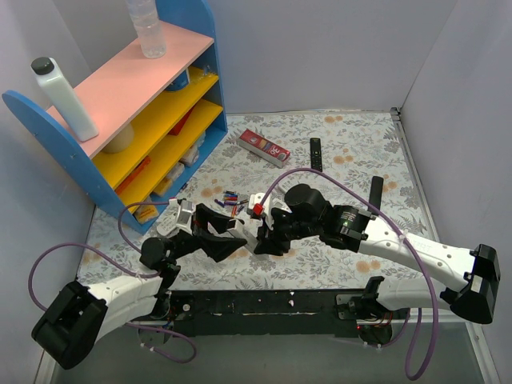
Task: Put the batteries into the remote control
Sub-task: Remove the battery cover from the remote control.
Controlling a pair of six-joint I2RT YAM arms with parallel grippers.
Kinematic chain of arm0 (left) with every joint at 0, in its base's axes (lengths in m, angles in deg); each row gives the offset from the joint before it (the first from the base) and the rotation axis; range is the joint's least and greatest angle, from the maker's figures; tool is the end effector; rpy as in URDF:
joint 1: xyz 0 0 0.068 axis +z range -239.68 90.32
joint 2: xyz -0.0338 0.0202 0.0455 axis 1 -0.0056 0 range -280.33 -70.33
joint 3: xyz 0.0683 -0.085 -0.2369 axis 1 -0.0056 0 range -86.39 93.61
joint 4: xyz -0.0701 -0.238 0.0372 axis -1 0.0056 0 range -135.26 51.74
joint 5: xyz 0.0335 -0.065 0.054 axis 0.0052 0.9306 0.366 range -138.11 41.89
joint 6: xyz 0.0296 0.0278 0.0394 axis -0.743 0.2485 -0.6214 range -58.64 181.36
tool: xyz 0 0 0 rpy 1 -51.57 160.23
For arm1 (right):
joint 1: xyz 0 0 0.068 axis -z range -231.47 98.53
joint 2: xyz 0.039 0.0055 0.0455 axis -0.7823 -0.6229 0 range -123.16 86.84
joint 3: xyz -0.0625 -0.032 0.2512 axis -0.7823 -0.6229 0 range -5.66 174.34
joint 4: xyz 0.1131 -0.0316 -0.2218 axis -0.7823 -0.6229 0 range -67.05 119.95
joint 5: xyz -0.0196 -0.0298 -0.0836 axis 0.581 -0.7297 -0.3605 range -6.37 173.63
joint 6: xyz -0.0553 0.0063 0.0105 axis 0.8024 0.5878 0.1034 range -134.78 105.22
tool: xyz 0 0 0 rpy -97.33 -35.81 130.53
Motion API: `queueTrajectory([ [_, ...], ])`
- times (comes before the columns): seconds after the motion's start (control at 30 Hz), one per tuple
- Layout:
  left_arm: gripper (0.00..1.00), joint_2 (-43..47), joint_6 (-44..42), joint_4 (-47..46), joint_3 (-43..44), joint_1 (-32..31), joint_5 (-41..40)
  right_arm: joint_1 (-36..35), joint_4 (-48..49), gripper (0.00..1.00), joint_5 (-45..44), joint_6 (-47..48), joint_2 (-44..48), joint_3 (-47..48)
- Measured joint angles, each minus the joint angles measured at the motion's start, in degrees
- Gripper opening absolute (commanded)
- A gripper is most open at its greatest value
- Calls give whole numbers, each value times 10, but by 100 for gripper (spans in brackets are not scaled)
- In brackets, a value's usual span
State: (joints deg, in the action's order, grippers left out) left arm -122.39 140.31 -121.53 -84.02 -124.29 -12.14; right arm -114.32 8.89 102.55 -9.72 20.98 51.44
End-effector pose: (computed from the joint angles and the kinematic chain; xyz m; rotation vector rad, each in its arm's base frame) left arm 0.1160 -0.1083 0.2200 0.1445 1.4864 -2.0253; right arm 0.1044 0.2318 0.3114 -1.4022 1.7028 0.9350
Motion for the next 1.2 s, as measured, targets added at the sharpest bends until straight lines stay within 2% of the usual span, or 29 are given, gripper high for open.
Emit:
queueTrajectory([
  [0.3, 53, -14, -1, 0, 0, 0, 11, 6, 3, 1, 14, 6, 0, -9],
  [0.33, 47, -14, 0, 0, 0, 0, 14, 7, 3, 1, 17, 8, 0, -11],
  [0.43, 38, -10, 3, -1, 0, 0, 26, 15, 7, 1, 29, 11, 0, -19],
  [0.53, 21, -11, 6, 0, 0, 0, 35, 23, 12, 1, 44, 12, -1, -26],
  [0.57, 10, -13, 5, -1, 0, 0, 38, 25, 11, 2, 50, 11, -2, -26],
  [0.63, 0, -15, 8, -5, 0, 0, 42, 27, 10, 4, 57, 12, -2, -26],
  [0.97, 0, -27, 21, 0, 0, 0, 32, 35, 26, 13, 68, 12, -6, -43],
  [1.2, 0, 20, 18, 37, -7, -1, -11, 54, 82, 17, 93, 12, -4, -66],
])
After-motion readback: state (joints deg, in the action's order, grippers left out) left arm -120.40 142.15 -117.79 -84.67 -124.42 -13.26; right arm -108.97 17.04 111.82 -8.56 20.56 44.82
